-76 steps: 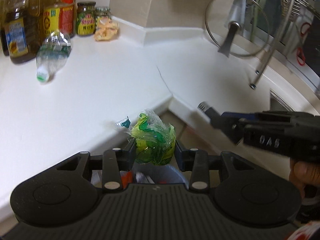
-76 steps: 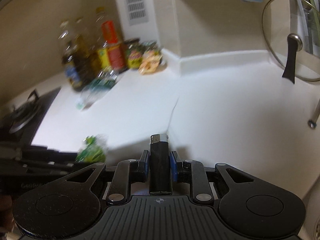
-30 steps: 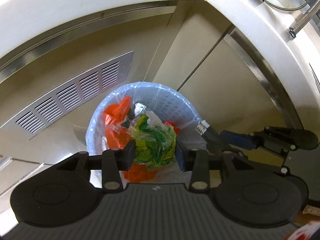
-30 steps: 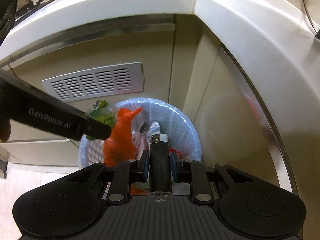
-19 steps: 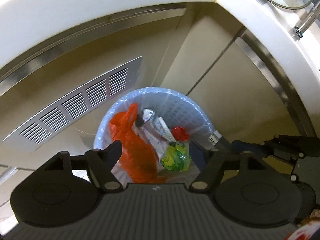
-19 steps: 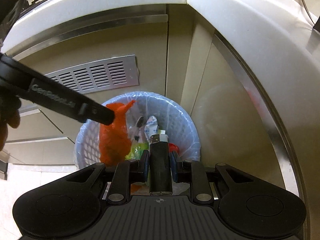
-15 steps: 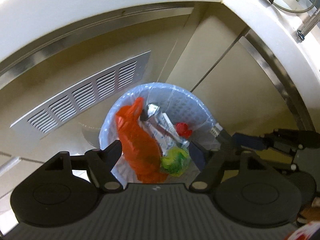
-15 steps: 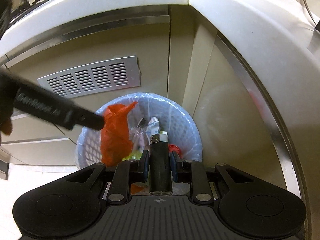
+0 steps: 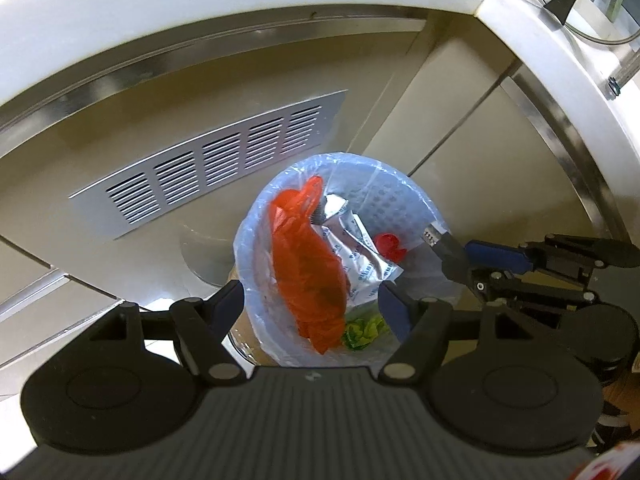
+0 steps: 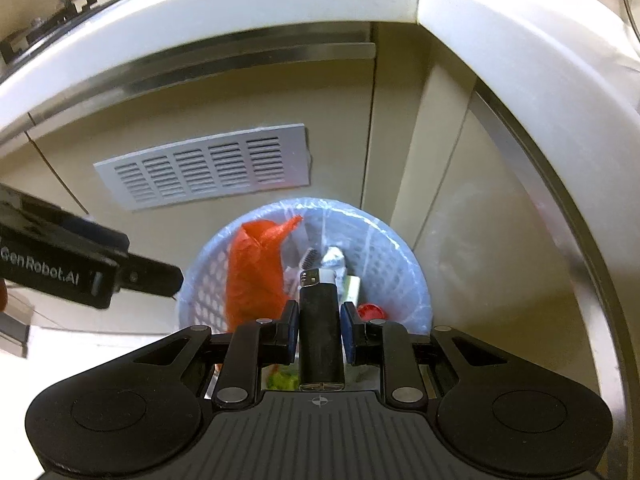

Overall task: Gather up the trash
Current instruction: 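Raise both tools back toward the counter, then grasp the crumpled water bottle with the left gripper while the right grasps the yellow wrapper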

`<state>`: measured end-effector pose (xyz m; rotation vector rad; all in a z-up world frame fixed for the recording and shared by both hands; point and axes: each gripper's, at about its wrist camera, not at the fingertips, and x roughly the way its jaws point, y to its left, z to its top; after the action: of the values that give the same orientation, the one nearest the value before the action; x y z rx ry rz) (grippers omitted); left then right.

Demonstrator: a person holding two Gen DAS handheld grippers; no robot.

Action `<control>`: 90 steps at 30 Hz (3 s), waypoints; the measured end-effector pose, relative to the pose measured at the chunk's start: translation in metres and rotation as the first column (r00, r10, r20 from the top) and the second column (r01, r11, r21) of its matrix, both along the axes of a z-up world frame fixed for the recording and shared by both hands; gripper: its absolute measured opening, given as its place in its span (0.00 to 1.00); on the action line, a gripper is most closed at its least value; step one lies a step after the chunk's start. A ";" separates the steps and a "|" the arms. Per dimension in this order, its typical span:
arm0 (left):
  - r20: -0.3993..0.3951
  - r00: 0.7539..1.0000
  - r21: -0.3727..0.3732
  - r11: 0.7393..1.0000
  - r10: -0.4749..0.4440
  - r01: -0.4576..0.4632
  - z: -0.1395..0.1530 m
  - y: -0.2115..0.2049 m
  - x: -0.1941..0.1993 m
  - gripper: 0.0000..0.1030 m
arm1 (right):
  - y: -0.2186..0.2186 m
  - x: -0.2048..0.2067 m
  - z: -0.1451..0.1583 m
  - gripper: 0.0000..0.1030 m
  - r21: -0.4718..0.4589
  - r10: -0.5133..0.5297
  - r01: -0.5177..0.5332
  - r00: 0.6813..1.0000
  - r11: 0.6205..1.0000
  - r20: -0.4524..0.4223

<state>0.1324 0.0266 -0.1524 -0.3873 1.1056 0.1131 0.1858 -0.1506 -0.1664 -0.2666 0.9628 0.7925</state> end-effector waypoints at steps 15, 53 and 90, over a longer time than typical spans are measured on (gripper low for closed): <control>0.005 1.000 0.005 1.000 0.012 -0.012 0.004 0.009 -0.011 0.69 | 0.003 -0.001 -0.001 0.45 0.009 -0.037 0.038 0.999 0.999 -0.024; 0.339 0.940 0.057 0.998 -0.036 0.018 0.118 0.004 -0.025 0.69 | -0.007 -0.013 0.138 0.61 0.223 -0.118 0.059 0.959 0.973 0.259; 0.384 0.902 0.215 0.931 0.197 -0.295 0.183 0.157 0.122 0.76 | 0.073 0.191 0.184 0.71 0.334 -0.094 -0.004 0.957 0.943 0.276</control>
<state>0.2540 0.1841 0.0301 -0.2885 0.6635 0.4010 0.3768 -0.0781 0.0177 -0.0621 0.5464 0.8329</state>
